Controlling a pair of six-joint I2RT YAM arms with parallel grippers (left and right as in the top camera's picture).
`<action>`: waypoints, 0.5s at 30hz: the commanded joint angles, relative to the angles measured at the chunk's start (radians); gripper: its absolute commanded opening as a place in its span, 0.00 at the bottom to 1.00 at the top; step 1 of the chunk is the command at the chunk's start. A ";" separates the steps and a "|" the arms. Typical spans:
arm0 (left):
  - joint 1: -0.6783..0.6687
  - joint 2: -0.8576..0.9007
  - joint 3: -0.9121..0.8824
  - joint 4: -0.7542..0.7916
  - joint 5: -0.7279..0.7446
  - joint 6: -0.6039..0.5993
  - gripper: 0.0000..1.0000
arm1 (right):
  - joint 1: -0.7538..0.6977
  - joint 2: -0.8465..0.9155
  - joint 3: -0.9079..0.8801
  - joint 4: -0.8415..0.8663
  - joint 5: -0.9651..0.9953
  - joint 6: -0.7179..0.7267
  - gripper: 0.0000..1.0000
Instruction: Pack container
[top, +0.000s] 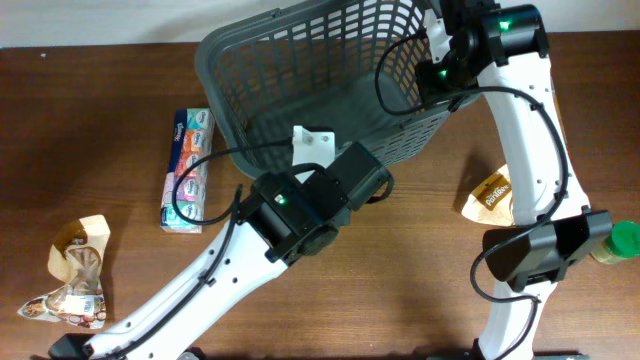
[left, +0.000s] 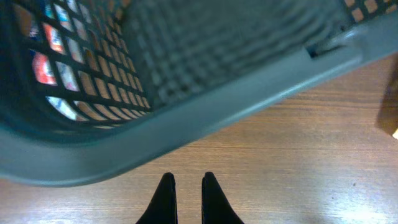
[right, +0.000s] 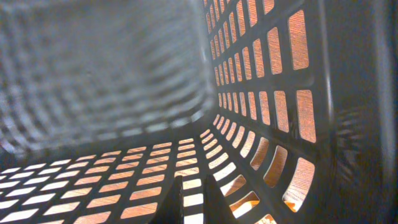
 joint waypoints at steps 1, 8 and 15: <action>0.004 0.009 -0.045 0.005 0.025 0.035 0.02 | -0.004 0.004 0.005 -0.005 0.012 0.005 0.04; 0.019 0.011 -0.087 0.017 0.028 0.034 0.02 | -0.004 0.004 0.005 -0.005 0.011 0.005 0.04; 0.070 0.013 -0.106 0.019 0.037 0.050 0.02 | -0.004 0.004 0.005 -0.008 0.011 0.005 0.04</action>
